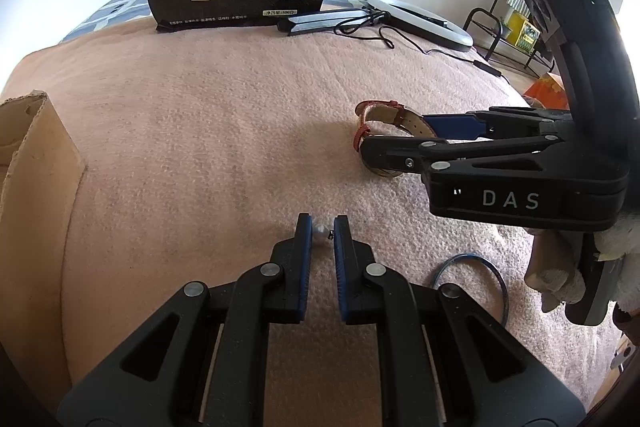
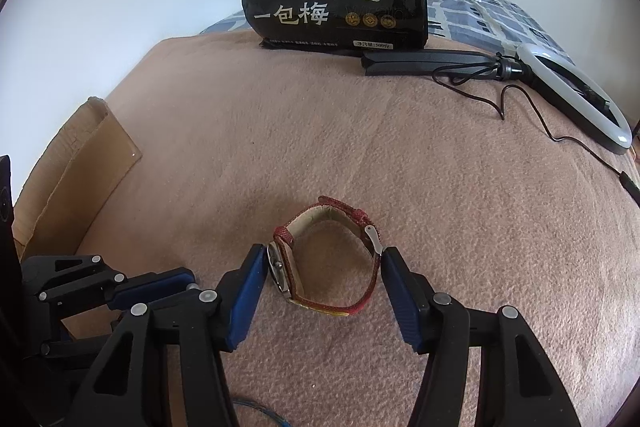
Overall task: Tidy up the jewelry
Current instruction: 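Close the left tool on the pearl bead while the right tool grasps the watch, then carry the pearl bead with the left tool while the right tool carries the watch over the box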
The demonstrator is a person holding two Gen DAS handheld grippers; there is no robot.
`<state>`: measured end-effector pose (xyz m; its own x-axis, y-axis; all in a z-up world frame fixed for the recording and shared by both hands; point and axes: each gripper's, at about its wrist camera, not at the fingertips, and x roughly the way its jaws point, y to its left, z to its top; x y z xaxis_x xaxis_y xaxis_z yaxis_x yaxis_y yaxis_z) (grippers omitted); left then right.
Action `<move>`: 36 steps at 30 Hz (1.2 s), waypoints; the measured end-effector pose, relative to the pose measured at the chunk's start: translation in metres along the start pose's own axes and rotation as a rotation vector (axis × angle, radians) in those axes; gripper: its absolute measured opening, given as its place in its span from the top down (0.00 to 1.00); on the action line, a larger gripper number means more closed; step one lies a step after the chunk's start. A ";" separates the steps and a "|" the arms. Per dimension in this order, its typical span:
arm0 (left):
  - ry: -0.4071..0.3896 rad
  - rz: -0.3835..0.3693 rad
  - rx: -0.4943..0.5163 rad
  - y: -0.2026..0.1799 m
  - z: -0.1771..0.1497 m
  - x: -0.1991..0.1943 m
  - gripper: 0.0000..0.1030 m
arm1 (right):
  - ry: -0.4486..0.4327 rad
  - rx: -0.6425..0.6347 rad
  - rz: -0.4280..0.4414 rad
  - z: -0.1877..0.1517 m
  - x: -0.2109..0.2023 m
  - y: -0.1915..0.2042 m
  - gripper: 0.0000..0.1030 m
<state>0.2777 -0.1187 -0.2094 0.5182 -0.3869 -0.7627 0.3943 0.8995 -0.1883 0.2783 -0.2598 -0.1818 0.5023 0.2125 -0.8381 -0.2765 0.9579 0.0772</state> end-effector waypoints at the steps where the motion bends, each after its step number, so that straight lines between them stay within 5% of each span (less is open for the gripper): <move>1: -0.003 -0.002 -0.003 0.000 0.000 -0.002 0.91 | -0.002 0.001 -0.002 0.000 -0.001 0.000 0.41; 20: -0.088 0.006 -0.008 -0.008 0.006 -0.055 0.91 | -0.075 -0.018 -0.009 0.006 -0.055 0.013 0.42; 36: -0.195 0.073 -0.040 0.024 0.003 -0.136 0.91 | -0.146 -0.090 0.012 0.023 -0.104 0.073 0.42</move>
<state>0.2189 -0.0447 -0.1084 0.6830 -0.3489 -0.6417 0.3218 0.9324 -0.1645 0.2250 -0.2075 -0.0766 0.6103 0.2556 -0.7498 -0.3518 0.9355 0.0326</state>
